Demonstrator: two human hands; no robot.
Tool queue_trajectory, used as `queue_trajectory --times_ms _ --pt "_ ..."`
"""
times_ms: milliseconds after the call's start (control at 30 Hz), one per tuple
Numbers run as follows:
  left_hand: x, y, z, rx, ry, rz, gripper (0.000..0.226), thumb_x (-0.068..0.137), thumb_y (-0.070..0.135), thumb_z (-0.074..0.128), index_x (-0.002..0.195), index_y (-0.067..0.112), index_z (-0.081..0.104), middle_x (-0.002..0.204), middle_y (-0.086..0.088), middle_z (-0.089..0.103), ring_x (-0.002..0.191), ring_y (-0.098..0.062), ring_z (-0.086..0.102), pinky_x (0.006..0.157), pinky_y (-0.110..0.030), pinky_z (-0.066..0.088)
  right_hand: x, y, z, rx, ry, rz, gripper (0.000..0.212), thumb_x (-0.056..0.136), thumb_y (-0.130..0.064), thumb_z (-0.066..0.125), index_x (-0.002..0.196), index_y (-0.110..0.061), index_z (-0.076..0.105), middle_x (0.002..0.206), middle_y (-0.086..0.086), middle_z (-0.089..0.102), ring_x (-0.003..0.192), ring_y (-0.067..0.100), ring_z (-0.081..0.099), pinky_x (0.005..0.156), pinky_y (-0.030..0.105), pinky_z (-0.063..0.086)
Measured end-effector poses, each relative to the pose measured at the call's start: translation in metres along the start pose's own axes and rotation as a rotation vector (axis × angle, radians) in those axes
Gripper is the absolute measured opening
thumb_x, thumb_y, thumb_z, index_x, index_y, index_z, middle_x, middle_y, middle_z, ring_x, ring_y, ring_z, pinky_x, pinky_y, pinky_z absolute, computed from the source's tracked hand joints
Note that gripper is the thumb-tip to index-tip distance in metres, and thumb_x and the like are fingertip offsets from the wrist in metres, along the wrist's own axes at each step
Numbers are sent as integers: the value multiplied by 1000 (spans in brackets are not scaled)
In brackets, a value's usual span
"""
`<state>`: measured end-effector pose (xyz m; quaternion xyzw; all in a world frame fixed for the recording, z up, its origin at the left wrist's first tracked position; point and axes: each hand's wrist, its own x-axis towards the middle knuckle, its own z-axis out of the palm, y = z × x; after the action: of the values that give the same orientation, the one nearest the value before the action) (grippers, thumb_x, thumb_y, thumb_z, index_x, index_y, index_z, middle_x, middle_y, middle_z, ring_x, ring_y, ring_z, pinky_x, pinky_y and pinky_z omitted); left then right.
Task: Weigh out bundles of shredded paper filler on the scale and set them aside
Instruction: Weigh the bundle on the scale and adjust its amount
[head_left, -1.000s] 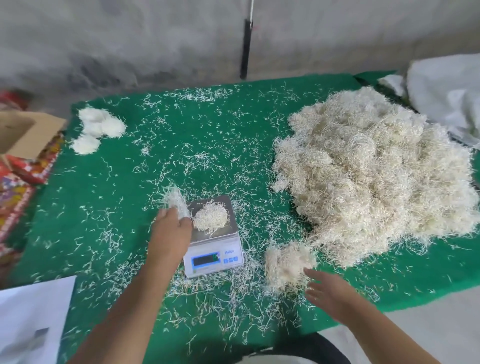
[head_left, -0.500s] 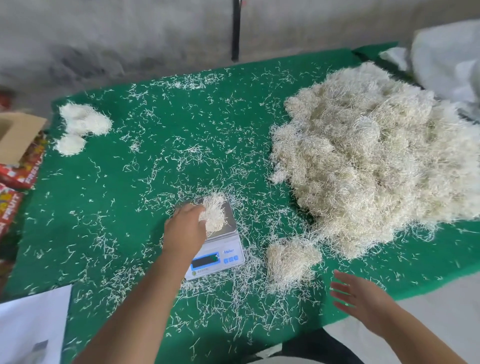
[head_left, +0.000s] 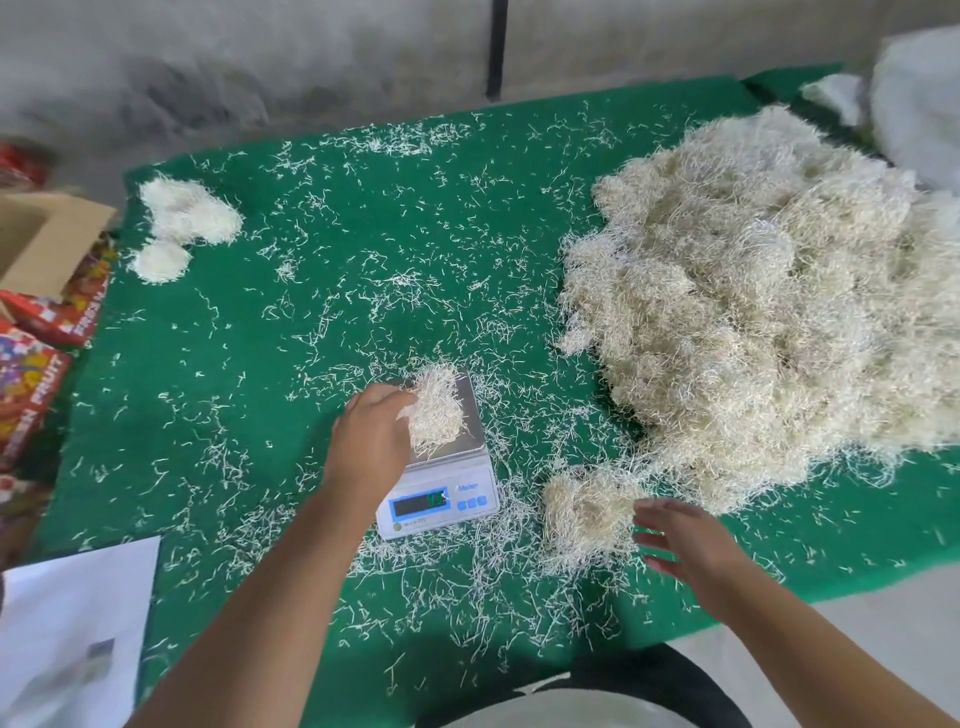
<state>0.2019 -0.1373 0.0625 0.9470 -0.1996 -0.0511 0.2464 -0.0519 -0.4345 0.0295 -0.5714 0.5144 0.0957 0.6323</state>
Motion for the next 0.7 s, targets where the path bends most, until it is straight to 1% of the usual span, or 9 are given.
queue_trajectory --times_ms 133,233,300,367,467,500,567,633,700 --pt "1 4 -4 -26 -4 -19 41 100 4 57 136 20 66 140 2 58 123 -21 56 109 -46 46 0 -6 10 -51 -25 -22 13 104 -15 64 114 -16 71 118 6 73 109 27 70 86 41 60" --pt "0 8 -10 -51 4 -28 41 99 3 55 135 20 67 139 3 58 116 -21 59 105 -45 49 0 -6 14 -82 -31 -26 12 104 -16 64 113 -15 72 117 6 74 109 26 71 85 41 60" --pt "-3 9 -15 -67 23 -32 39 99 3 55 132 19 68 138 3 59 106 -25 63 100 -44 52 1 -6 14 -102 -27 -33 12 104 -16 65 113 -14 72 116 8 74 108 26 71 84 40 60" --pt "-9 9 -20 -86 81 -33 37 99 3 57 130 18 69 134 3 60 95 -28 63 92 -43 55 3 -7 13 -110 -19 -39 11 104 -15 64 112 -14 72 115 10 74 106 27 71 82 40 60" --pt "-19 6 -25 -114 178 -46 32 99 6 60 128 18 70 128 6 61 79 -30 58 78 -38 55 5 -9 13 -108 -13 -40 11 104 -13 63 112 -15 71 112 12 73 101 28 71 75 37 57" --pt "-22 5 -25 -125 201 -65 32 100 8 59 128 19 69 128 6 60 82 -30 60 78 -37 54 6 -10 13 -112 -15 -42 11 104 -13 63 112 -15 71 111 13 73 98 28 71 74 37 56" --pt "-29 3 -24 -136 225 -114 30 101 14 58 129 21 68 131 6 58 102 -25 63 90 -40 54 7 -10 13 -123 -22 -48 11 104 -14 63 111 -15 72 109 14 74 94 27 71 74 37 56" --pt "-32 -1 -21 -143 229 -153 30 101 21 58 130 22 65 136 4 56 118 -21 58 101 -44 50 9 -9 14 -127 -30 -52 11 104 -13 63 111 -13 71 108 14 74 92 26 71 74 38 56" --pt "-30 -5 -19 -153 232 -181 33 101 27 59 133 23 62 139 2 54 127 -20 52 107 -45 47 10 -9 15 -125 -35 -49 10 104 -13 63 110 -12 71 108 14 74 90 26 71 74 38 56"
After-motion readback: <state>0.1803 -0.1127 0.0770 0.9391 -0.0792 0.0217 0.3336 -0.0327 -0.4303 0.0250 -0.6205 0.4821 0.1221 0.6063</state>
